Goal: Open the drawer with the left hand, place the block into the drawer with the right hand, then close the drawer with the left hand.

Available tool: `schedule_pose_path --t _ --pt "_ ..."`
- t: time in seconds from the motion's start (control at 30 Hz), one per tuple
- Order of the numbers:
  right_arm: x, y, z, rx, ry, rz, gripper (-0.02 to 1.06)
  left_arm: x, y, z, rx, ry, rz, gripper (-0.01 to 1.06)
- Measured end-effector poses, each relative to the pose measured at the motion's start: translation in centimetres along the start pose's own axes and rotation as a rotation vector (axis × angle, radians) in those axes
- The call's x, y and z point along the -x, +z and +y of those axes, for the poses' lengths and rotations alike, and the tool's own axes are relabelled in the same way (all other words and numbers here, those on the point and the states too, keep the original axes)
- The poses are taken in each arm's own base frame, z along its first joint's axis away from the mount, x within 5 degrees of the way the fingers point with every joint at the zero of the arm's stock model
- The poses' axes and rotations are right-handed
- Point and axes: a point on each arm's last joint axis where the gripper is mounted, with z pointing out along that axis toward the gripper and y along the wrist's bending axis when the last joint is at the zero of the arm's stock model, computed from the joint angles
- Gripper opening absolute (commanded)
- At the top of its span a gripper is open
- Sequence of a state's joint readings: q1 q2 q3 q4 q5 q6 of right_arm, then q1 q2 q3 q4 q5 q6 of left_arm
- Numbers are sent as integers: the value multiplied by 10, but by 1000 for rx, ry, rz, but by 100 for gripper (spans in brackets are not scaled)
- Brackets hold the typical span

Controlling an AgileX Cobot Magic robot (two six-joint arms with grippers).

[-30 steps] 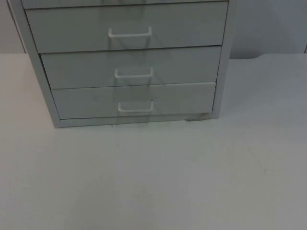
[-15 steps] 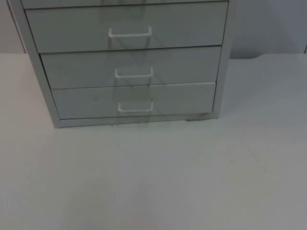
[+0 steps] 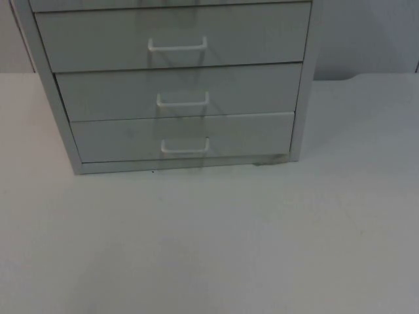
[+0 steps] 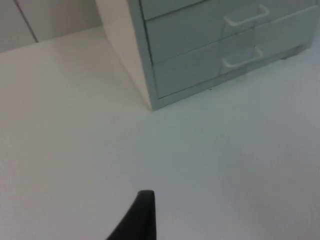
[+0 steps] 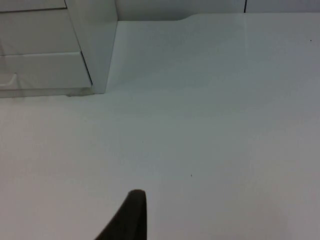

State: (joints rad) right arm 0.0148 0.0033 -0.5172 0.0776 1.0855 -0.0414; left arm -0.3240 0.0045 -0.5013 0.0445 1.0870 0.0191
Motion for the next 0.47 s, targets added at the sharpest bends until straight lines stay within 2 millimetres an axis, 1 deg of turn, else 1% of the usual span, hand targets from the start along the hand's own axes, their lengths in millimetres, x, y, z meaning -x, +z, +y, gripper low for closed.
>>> schedule_pose_path --t 0.47 --pt "0 0 0 0 0 -2 105 0 -1 -2 236 -130 15 105"
